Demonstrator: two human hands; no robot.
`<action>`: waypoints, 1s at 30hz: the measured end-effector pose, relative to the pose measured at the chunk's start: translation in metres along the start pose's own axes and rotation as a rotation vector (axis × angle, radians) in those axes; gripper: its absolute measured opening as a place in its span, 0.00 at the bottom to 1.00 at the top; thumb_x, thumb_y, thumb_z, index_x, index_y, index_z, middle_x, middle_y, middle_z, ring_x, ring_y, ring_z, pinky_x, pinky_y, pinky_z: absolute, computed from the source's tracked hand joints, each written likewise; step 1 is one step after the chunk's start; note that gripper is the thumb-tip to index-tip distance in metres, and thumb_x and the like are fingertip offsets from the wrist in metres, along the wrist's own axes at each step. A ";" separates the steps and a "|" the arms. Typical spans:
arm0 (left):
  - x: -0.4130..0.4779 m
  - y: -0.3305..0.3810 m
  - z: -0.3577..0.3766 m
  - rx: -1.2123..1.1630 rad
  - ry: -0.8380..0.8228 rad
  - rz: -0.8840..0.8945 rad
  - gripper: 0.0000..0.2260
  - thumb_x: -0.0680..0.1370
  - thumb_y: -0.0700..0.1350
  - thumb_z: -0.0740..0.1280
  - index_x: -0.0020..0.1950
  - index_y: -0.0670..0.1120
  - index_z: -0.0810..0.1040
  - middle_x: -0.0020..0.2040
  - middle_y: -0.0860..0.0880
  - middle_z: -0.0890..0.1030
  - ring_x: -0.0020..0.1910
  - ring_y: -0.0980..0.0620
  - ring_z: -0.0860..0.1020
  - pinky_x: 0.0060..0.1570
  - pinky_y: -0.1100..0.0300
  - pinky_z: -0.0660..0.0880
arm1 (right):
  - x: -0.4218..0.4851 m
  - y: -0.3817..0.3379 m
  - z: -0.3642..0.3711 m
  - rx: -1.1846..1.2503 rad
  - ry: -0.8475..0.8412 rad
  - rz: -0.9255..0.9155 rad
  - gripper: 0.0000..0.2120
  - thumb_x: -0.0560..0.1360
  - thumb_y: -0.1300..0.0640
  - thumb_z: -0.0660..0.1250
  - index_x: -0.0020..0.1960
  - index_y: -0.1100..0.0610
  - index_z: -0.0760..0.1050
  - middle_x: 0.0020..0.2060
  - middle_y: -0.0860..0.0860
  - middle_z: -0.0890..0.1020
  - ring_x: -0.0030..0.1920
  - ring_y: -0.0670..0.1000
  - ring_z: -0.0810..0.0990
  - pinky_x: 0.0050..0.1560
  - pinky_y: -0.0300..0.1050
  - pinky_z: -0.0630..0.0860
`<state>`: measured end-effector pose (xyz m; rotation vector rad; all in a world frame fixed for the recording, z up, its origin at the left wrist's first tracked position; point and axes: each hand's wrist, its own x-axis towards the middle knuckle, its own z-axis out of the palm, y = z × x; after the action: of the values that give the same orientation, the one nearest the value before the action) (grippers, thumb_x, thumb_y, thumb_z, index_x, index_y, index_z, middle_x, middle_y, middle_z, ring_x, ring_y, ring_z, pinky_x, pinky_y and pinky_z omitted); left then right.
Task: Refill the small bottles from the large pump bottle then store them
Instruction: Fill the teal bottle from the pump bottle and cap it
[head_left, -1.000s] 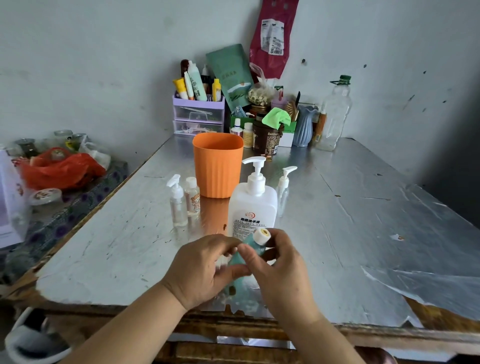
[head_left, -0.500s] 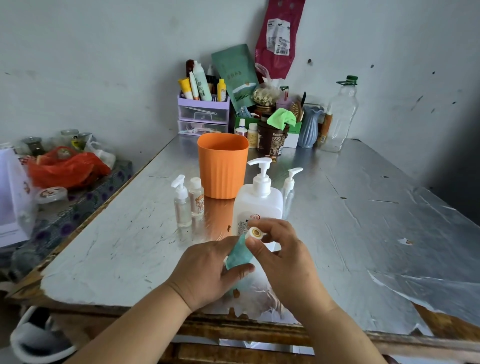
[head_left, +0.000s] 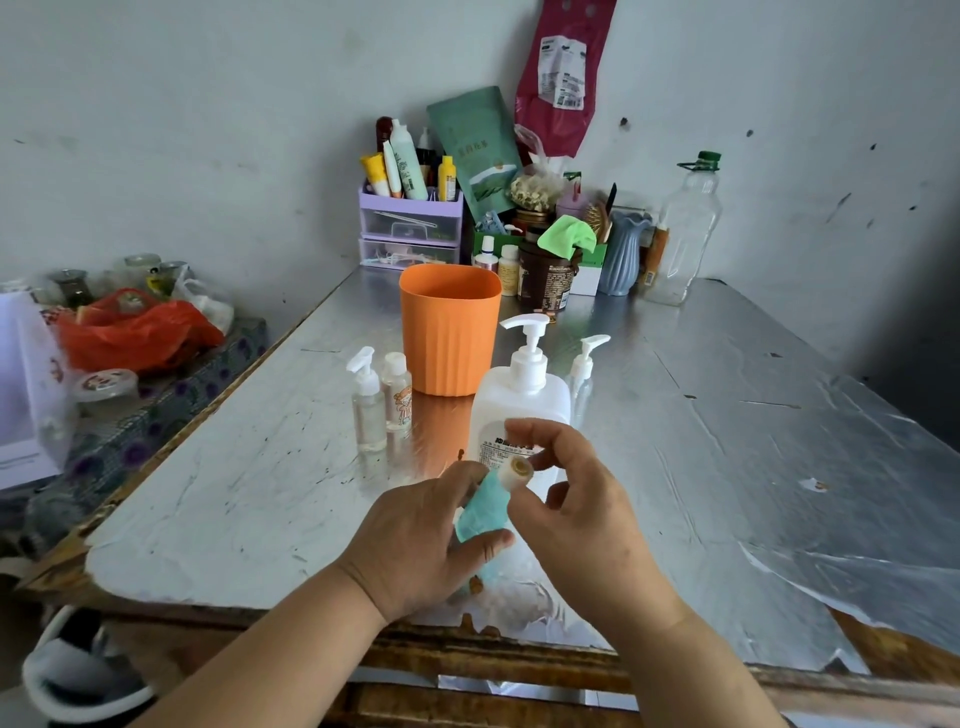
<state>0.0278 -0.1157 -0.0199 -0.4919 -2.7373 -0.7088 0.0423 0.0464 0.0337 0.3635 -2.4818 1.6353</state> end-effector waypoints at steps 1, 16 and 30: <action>0.000 0.000 0.000 0.001 0.005 0.001 0.24 0.74 0.67 0.59 0.65 0.58 0.61 0.62 0.57 0.79 0.54 0.54 0.82 0.53 0.66 0.77 | 0.000 0.000 0.001 -0.004 0.015 -0.005 0.17 0.73 0.55 0.68 0.58 0.40 0.71 0.50 0.39 0.76 0.37 0.39 0.72 0.39 0.32 0.72; -0.001 -0.002 0.001 -0.013 0.052 0.008 0.25 0.74 0.65 0.62 0.66 0.55 0.65 0.59 0.56 0.81 0.50 0.54 0.83 0.50 0.67 0.76 | 0.000 0.002 0.004 -0.007 0.007 -0.020 0.17 0.74 0.54 0.67 0.59 0.38 0.71 0.52 0.38 0.77 0.41 0.40 0.74 0.46 0.36 0.78; -0.001 -0.003 0.003 -0.012 0.113 0.054 0.25 0.72 0.66 0.60 0.64 0.57 0.62 0.56 0.55 0.82 0.48 0.53 0.83 0.46 0.68 0.75 | -0.001 0.000 0.006 0.027 0.042 0.012 0.19 0.73 0.52 0.70 0.61 0.39 0.72 0.50 0.38 0.78 0.41 0.40 0.75 0.46 0.35 0.76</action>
<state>0.0271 -0.1169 -0.0242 -0.5105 -2.6067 -0.7169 0.0432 0.0408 0.0311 0.3152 -2.4380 1.6647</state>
